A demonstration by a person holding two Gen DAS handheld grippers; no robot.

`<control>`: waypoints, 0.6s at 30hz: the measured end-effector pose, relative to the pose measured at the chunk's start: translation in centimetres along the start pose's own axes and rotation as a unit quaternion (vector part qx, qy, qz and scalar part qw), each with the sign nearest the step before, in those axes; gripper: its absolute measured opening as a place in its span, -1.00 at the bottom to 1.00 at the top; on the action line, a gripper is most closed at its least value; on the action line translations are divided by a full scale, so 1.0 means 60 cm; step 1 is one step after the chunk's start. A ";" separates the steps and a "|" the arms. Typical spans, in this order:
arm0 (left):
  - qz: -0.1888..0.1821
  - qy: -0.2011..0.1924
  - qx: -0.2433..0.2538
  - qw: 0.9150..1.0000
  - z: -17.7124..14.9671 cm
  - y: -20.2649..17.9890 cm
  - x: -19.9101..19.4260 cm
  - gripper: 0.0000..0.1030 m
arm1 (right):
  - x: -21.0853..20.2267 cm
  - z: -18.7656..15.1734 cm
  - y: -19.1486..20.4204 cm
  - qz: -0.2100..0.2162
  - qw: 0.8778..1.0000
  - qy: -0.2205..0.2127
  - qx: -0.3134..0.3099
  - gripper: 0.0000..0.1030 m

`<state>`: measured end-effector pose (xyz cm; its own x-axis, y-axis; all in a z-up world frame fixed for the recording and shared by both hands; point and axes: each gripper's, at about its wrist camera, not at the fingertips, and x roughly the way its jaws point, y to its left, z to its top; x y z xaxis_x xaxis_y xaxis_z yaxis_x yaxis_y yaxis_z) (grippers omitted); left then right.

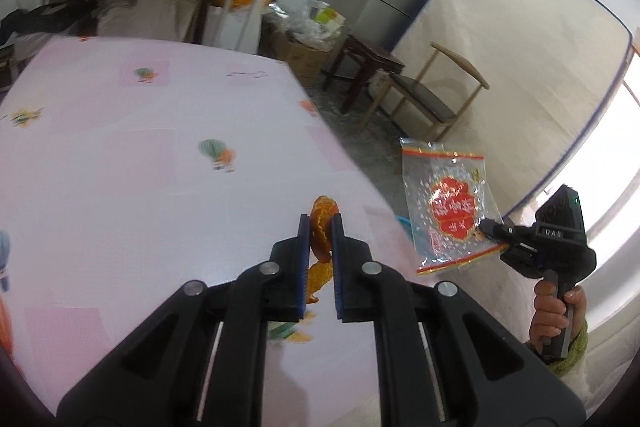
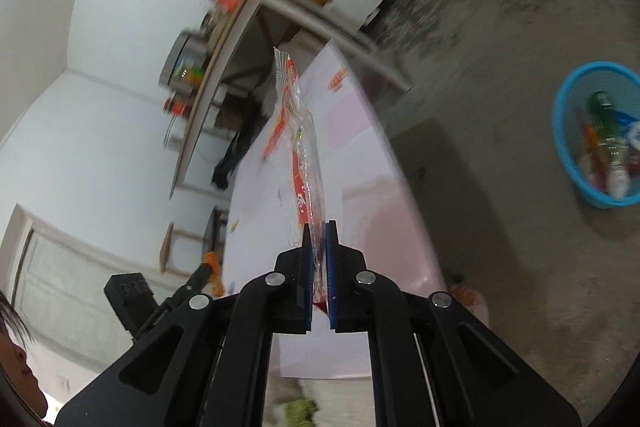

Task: Collect trash
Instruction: 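Carry the peel and snack bag over the blue wastebasket with both grippers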

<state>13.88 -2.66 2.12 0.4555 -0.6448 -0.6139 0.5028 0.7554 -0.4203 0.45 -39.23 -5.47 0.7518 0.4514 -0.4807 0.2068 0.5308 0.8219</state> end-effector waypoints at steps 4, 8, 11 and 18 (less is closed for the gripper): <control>-0.030 0.016 0.013 0.999 0.020 -0.045 0.043 -0.84 | -0.074 0.006 -0.070 -0.035 0.997 -0.054 0.050 -0.89; -0.063 0.055 0.049 0.995 0.048 -0.110 0.111 -0.84 | -0.148 0.007 -0.130 -0.095 0.985 -0.112 0.092 -0.89; -0.084 0.109 0.076 0.988 0.069 -0.165 0.188 -0.84 | -0.188 0.000 -0.178 -0.134 0.973 -0.145 0.121 -0.89; -0.105 0.258 0.123 0.953 0.056 -0.283 0.391 -0.83 | -0.225 -0.020 -0.273 -0.185 0.951 -0.174 0.178 -0.89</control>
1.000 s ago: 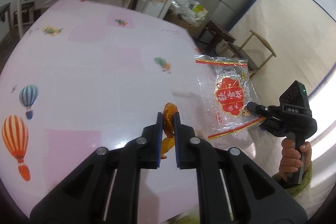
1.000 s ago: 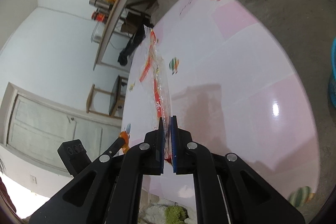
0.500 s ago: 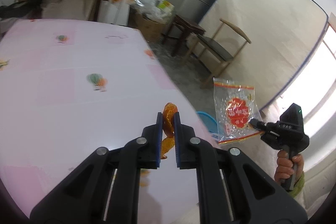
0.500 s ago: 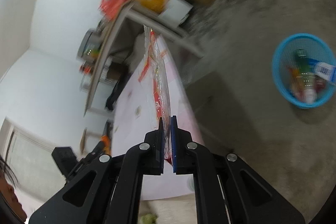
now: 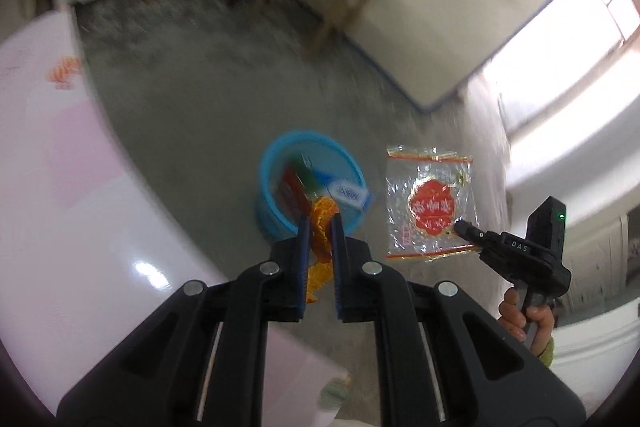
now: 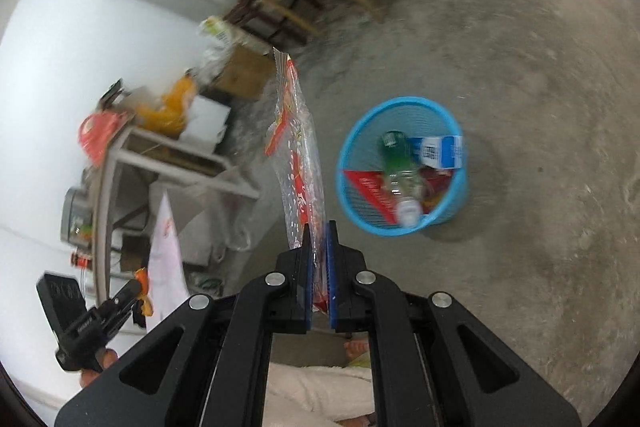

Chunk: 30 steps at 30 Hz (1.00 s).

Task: Collect trash
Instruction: 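Carry the peel and snack bag over the blue wastebasket with both grippers, then open the left gripper to drop the peel while the right lowers the bag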

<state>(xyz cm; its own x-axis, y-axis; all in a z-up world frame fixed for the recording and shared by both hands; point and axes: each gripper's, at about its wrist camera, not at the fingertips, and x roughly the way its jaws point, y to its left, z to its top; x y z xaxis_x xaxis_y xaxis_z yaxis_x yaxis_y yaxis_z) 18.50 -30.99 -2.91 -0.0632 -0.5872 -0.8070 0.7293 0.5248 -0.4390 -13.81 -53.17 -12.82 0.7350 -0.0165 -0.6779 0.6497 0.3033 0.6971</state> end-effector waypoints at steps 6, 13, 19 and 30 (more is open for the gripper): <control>-0.008 0.091 -0.016 0.996 0.057 -0.040 0.153 -0.83 | 0.001 0.012 -0.059 -0.016 0.999 -0.007 0.031 -0.89; -0.004 0.130 -0.048 0.990 0.100 -0.057 0.272 -0.83 | -0.010 0.021 -0.106 -0.030 0.998 -0.014 0.058 -0.89; -0.015 0.126 -0.089 0.988 0.147 -0.044 0.367 -0.51 | -0.017 0.024 -0.132 -0.036 0.996 -0.021 0.080 -0.89; 0.034 0.124 -0.111 0.985 0.142 0.017 0.347 -0.10 | 0.016 0.032 -0.125 -0.042 0.997 -0.004 0.064 -0.88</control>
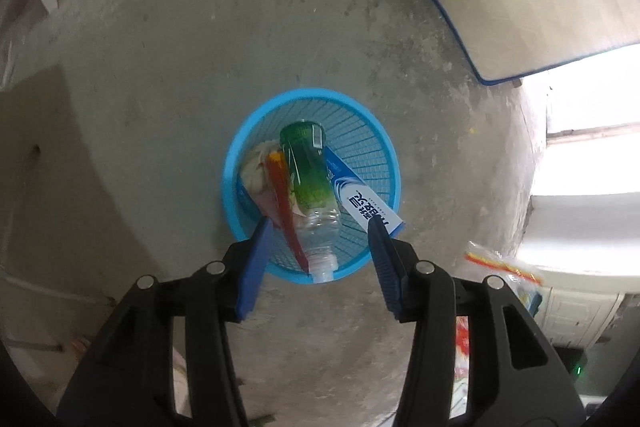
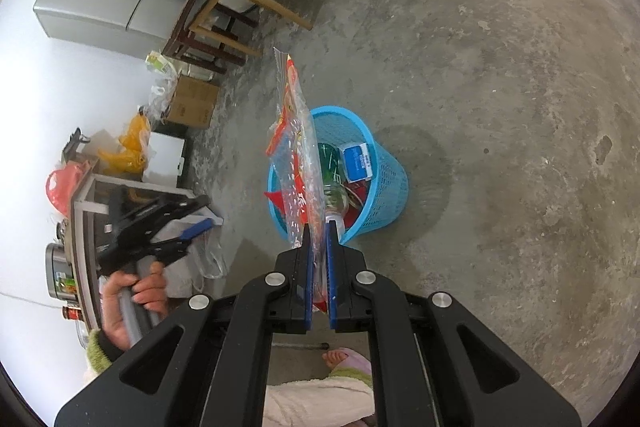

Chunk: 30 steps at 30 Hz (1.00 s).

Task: Collect trash
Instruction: 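Open the left gripper to drop the peel while the right lowers the bag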

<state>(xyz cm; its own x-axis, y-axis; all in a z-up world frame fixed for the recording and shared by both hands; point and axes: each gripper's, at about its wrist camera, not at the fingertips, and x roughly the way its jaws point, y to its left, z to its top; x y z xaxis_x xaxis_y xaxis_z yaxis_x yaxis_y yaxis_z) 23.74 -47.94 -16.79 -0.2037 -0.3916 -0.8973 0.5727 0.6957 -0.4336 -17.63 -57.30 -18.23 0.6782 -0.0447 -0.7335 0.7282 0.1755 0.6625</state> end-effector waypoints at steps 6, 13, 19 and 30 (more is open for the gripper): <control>0.003 -0.040 0.070 0.997 -0.031 -0.005 -0.139 -0.01 | 0.082 0.014 0.101 -0.040 0.993 0.006 -0.111 -0.88; 0.027 -0.121 0.084 0.989 -0.159 0.089 -0.333 0.19 | 0.252 0.017 0.219 -0.155 0.953 0.003 -0.261 -0.89; 0.028 -0.190 0.012 0.981 -0.288 0.201 -0.435 0.22 | 0.372 -0.019 0.256 -0.219 0.915 0.029 -0.337 -0.89; 0.044 -0.270 -0.067 0.960 -0.412 0.305 -0.516 0.22 | 0.337 -0.007 0.272 -0.255 0.906 -0.037 -0.335 -0.89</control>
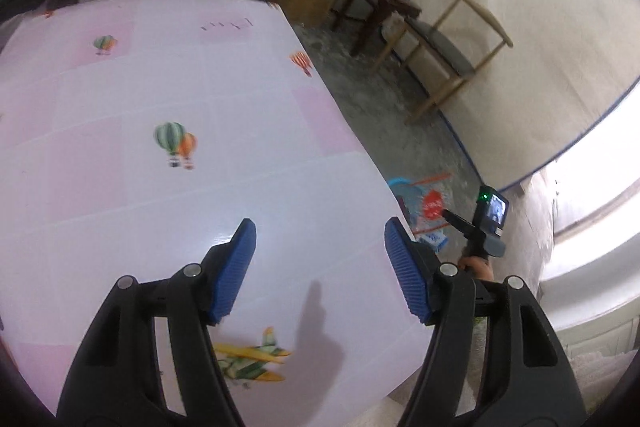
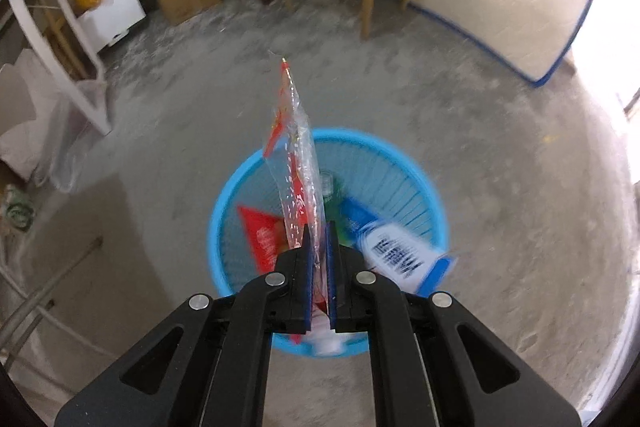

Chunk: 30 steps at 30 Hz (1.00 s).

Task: Collect trash
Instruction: 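Open the left gripper to drop the peel while the right lowers the bag, then open the right gripper to drop the snack bag into the wastebasket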

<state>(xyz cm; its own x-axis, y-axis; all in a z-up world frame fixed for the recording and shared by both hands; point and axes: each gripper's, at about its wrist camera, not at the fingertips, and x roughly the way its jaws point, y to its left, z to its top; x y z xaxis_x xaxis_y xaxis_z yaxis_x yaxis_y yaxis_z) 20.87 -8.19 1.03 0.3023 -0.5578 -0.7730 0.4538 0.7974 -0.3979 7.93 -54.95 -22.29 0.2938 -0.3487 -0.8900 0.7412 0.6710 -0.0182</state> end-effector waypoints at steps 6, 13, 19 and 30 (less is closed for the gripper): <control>0.007 -0.032 0.000 0.999 -0.005 0.026 -0.033 0.23 | 0.073 -0.018 0.030 0.000 0.998 0.055 -0.015 -0.89; 0.008 -0.020 -0.024 0.999 -0.021 0.059 -0.024 0.23 | 0.130 -0.055 0.083 0.010 0.995 0.094 -0.031 -0.89; 0.012 -0.026 -0.031 0.999 -0.023 0.074 -0.023 0.23 | 0.166 -0.067 0.096 0.021 0.990 0.131 -0.037 -0.82; 0.009 -0.039 -0.018 0.999 -0.053 0.056 -0.033 0.23 | 0.016 -0.081 0.016 0.119 0.990 0.073 0.025 0.02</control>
<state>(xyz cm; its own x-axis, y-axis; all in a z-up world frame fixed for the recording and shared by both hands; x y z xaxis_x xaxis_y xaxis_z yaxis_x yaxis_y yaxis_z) 19.15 -3.67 -0.34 0.3744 -0.5582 -0.7404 0.4169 0.8146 -0.4033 5.97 -51.46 -25.36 0.3756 -0.0841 -0.9229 0.6912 0.6888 0.2185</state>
